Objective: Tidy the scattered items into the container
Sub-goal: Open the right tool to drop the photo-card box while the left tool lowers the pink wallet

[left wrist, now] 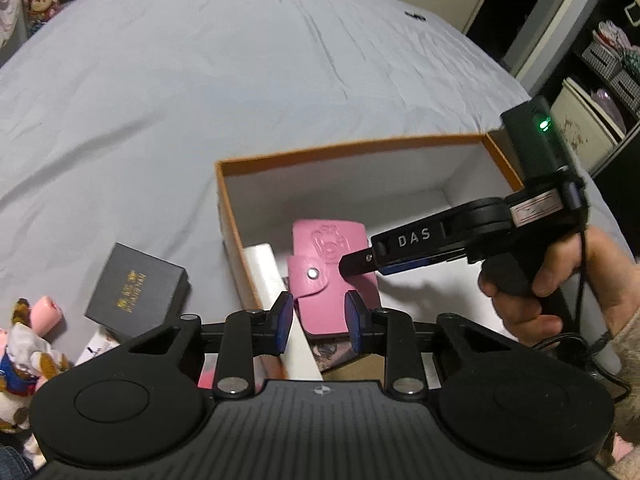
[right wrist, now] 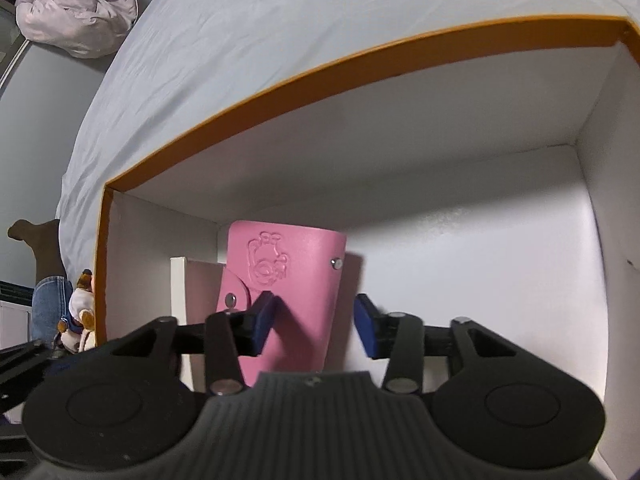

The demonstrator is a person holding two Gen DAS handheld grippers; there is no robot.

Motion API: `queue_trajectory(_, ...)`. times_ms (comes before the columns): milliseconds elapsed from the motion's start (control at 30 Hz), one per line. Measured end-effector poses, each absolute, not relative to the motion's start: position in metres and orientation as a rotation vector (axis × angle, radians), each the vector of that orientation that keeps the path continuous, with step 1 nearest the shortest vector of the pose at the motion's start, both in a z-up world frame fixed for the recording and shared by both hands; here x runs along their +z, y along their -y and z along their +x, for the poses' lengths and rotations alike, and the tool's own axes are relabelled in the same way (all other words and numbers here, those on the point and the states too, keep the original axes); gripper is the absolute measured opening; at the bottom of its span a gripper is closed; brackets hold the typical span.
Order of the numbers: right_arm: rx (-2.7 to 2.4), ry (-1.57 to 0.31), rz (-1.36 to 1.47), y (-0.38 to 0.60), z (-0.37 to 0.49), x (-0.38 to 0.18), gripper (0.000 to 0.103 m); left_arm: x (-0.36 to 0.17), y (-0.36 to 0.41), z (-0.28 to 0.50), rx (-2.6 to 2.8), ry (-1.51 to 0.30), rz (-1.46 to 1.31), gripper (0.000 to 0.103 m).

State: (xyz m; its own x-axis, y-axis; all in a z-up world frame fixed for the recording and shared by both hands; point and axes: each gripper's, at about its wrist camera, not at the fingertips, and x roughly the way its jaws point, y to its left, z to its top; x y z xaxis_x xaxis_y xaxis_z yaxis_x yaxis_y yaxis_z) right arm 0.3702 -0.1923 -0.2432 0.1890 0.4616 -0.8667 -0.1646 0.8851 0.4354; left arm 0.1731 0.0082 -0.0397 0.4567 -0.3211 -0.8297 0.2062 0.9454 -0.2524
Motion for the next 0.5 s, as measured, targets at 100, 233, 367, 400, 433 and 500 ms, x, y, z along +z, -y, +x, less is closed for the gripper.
queue_trajectory(100, 0.474, -1.310, 0.271, 0.190, 0.377, -0.244, 0.050, -0.034, -0.011, 0.177, -0.310, -1.024, -0.137, 0.032)
queue_trajectory(233, 0.534, -1.274, 0.235, 0.184, 0.380, -0.242, 0.044, -0.029, -0.018, 0.176, -0.286, -1.000, -0.152, 0.032)
queue_trajectory(367, 0.591, -1.252, 0.128, 0.177, 0.375, -0.237, 0.040, -0.027, -0.028, 0.174, -0.275, -0.993, -0.171, 0.032)
queue_trajectory(400, 0.610, -1.254, 0.102, 0.176, 0.372, -0.236, 0.040, -0.028, -0.029, 0.175, -0.273, -0.993, -0.175, 0.032)
queue_trajectory(433, 0.627, -1.259, 0.069, 0.174, 0.370, -0.236, 0.040, -0.028, -0.029, 0.175, -0.270, -0.992, -0.177, 0.032)
queue_trajectory(500, 0.649, -1.267, 0.026, 0.173, 0.366, -0.234, 0.040, -0.029, -0.030, 0.175, -0.271, -0.991, -0.181, 0.032)
